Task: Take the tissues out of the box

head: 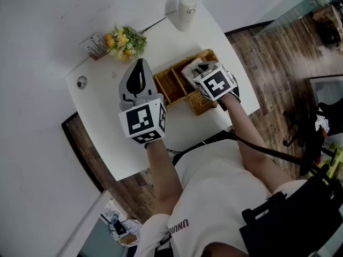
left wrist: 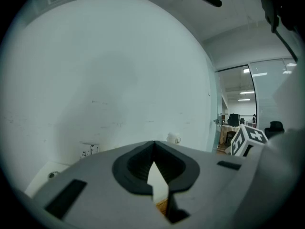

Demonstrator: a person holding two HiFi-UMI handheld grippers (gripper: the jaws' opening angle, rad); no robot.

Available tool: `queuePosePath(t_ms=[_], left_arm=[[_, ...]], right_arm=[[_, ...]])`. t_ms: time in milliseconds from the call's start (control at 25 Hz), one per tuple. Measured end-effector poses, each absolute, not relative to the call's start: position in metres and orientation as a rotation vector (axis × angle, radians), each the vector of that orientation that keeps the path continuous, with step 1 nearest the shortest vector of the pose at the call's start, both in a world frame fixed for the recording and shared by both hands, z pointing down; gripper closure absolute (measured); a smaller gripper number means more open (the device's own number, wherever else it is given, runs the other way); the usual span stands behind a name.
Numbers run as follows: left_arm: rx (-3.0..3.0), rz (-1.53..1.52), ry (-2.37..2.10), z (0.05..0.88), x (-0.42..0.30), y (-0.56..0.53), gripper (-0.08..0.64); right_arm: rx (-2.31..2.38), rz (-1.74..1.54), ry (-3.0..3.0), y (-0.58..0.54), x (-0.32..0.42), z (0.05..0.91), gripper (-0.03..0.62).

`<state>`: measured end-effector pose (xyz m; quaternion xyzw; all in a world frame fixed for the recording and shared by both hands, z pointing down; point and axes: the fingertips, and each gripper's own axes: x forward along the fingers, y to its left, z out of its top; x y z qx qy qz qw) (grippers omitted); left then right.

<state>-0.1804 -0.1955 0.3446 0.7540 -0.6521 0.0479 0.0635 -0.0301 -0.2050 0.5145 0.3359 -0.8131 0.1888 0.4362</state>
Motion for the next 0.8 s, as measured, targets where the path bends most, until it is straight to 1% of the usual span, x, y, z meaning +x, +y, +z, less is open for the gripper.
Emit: queuePosePath(t_ms=[800], left_arm=[[2.299, 0.155, -1.956, 0.344, -0.177, -0.196, 0.546]], right_arm=[[0.871, 0.453, -2.035, -0.209, -0.026, 0.501, 0.557]])
